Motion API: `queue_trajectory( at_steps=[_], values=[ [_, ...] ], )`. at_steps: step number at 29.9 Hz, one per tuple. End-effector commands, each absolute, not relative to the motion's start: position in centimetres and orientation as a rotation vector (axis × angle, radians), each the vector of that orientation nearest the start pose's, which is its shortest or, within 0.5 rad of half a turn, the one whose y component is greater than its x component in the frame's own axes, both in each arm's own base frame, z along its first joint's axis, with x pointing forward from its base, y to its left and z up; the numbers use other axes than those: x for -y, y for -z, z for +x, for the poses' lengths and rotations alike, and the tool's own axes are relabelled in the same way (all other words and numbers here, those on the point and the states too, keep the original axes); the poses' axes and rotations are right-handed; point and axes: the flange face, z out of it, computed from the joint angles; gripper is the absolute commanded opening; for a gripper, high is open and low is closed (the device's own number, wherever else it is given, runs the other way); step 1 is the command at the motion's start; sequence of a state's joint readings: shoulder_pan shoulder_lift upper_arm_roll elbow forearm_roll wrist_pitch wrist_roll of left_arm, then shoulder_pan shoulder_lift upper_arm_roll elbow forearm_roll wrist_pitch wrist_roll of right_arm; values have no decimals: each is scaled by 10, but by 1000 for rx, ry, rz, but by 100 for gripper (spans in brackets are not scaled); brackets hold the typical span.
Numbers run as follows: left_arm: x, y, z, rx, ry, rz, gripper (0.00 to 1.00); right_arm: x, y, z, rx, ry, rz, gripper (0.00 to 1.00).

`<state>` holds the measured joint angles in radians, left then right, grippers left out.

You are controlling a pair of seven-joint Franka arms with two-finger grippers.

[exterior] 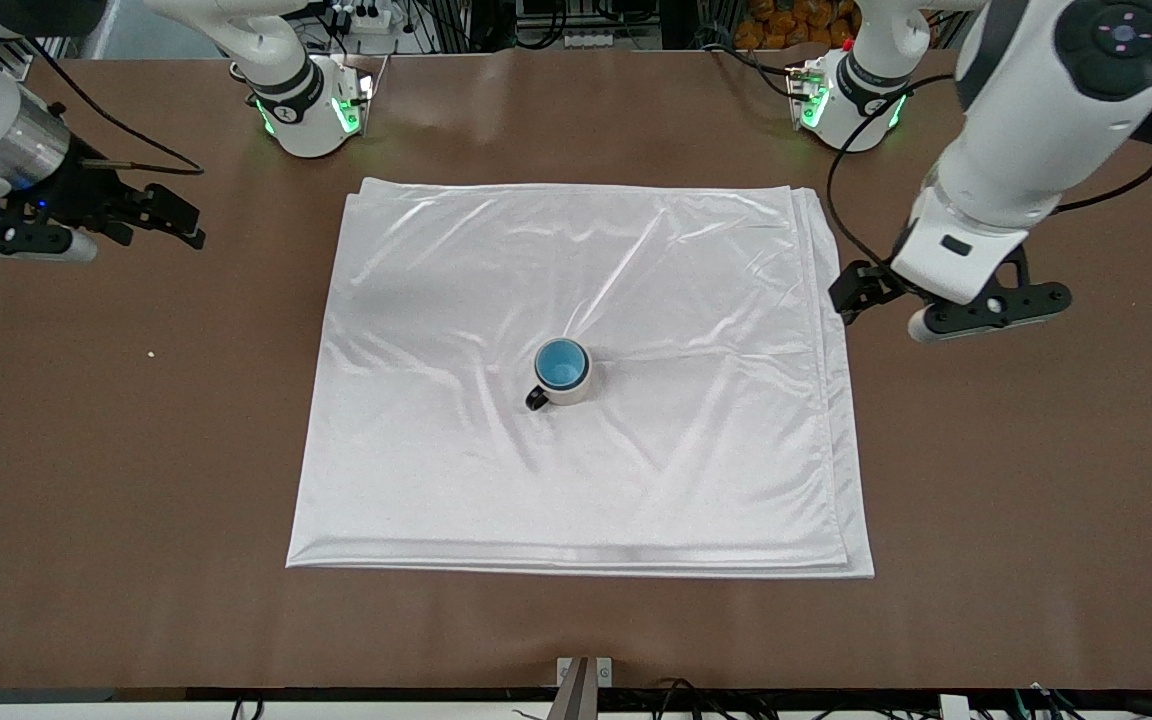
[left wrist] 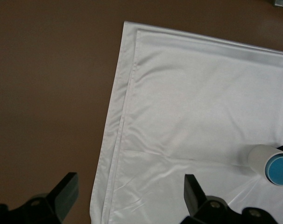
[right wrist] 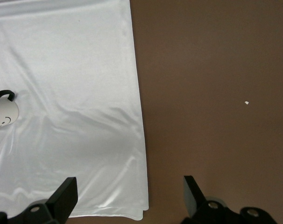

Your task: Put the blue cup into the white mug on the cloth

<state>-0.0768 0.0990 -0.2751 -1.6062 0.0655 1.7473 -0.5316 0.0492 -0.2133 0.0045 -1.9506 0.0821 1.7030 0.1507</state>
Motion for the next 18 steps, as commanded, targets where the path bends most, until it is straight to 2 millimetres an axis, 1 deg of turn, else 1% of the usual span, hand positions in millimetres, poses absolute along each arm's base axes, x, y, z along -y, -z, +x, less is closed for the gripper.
queue_trajectory(
  at_steps=[1, 3, 6, 9, 12, 15, 18],
  values=[
    [148, -574, 544, 241, 128, -3155, 100, -26, -576, 512, -141, -60, -3076, 100],
    [135, -576, 540, 186, 170, -3166, 100, -21, -579, 517, -148, -46, -3086, 100],
    [116, -578, 542, 120, 184, -3174, 100, -18, -587, 525, -141, -17, -3115, 100],
    [111, -582, 541, 98, 189, -3171, 100, -16, -597, 529, -138, 10, -3138, 100],
    [109, -587, 537, 75, 195, -3167, 100, -15, -601, 534, -140, 12, -3138, 100],
    [107, -590, 536, 46, 185, -3160, 100, -15, -601, 542, -142, -10, -3138, 100],
    [98, -592, 538, 28, 181, -3156, 100, -16, -603, 550, -140, -15, -3138, 100]
  ],
)
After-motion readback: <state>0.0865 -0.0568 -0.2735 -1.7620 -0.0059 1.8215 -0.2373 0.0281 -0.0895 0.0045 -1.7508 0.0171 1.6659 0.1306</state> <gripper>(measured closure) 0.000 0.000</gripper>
